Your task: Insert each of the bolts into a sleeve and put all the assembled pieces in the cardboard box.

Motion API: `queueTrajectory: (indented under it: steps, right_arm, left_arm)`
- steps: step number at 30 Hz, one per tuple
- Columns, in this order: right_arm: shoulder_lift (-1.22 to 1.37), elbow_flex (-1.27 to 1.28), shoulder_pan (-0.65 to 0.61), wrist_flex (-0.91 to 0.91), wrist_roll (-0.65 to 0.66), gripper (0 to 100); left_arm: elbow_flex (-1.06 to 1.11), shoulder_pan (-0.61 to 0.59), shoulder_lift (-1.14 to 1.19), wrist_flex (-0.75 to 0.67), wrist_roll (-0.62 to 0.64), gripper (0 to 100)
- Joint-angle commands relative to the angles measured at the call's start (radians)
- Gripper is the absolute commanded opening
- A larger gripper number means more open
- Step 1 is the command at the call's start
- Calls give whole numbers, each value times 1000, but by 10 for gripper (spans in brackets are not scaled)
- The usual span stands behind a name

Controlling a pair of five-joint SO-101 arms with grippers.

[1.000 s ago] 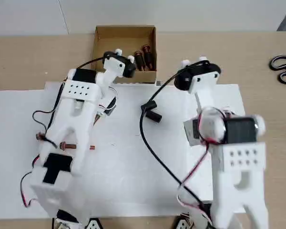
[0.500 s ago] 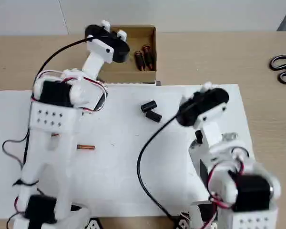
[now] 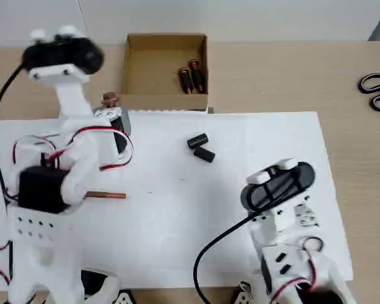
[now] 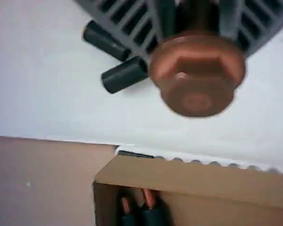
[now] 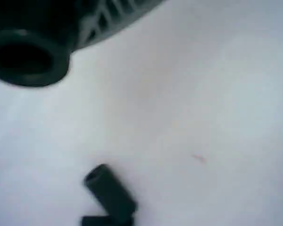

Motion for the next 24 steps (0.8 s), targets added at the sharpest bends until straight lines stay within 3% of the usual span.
queueTrajectory:
  steps: [1, 9, 14, 24]
  right_arm:
    - [-27, 43, -117, -67, -124, 4]
    - [-28, 244, -298, -343, -232, 4]
    - [-30, 316, -409, -381, -230, 4]
    - [-30, 321, -472, -380, -230, 4]
  left_arm:
    - [111, 8, -95, -110, 130, 6]
    - [395, 124, -269, -351, 236, 6]
    - [556, 235, -416, -497, 244, 6]
    - [837, 342, -760, -516, 239, 6]
